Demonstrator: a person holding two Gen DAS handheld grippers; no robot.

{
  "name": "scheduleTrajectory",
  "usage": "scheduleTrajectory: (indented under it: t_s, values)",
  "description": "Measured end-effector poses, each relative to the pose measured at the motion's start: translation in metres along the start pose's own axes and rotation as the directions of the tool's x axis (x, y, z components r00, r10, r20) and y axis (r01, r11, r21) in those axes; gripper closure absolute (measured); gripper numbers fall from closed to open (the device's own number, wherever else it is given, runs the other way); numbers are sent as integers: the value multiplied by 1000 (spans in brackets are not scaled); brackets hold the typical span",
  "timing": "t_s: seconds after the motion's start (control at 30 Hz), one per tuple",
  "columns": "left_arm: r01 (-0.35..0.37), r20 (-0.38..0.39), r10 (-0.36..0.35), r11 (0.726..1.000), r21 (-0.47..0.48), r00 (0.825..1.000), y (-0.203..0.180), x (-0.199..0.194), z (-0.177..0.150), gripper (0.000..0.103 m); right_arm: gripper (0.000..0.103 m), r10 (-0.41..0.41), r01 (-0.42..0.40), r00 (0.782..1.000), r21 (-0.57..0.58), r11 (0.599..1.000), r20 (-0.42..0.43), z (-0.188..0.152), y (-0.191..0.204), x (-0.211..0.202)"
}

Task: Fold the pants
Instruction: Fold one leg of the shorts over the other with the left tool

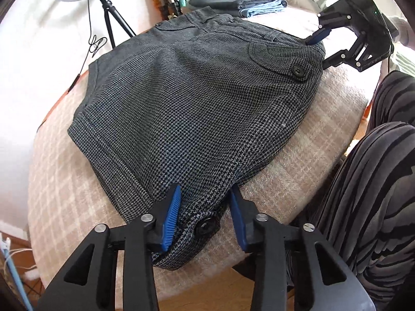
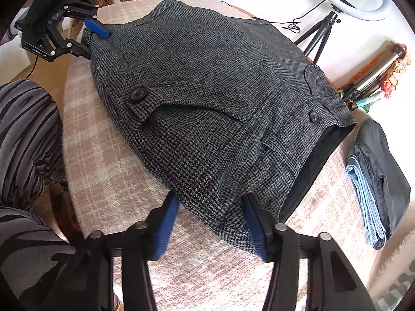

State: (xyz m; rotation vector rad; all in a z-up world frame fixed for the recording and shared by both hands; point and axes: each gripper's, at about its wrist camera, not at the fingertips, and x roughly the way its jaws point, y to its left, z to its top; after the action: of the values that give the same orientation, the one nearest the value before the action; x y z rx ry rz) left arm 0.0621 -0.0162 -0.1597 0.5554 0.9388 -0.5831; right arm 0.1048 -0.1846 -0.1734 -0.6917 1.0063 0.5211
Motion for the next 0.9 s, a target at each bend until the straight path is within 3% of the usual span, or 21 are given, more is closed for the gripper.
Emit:
scheduleTrajectory:
  t_s: [0.1,0.17,0.27,0.47,0.67,0.9]
  values:
    - [-16,38,16,1000,0,999,0,-6,3,91,68,-13,13,1000,18,1000,16,2,-1,-4]
    - [-40,74,41,999,-17,996,3,-14,7,93,79,-39,38,998,19,999,41,6,1,-9]
    - [-66,132,75,995,-69,988,18,-26,16,94,85,-69,65,994,49,997,86,14,-3,-21]
    - [-110,235,138,985,-130,962,53,-51,47,94,88,-114,93,976,113,989,188,37,-26,-54]
    - [-174,318,208,976,-130,925,90,-64,95,95,89,-176,132,950,181,975,258,72,-63,-79]
    - [-210,343,240,970,-122,908,138,-57,155,96,90,-226,158,937,257,953,264,109,-120,-79]
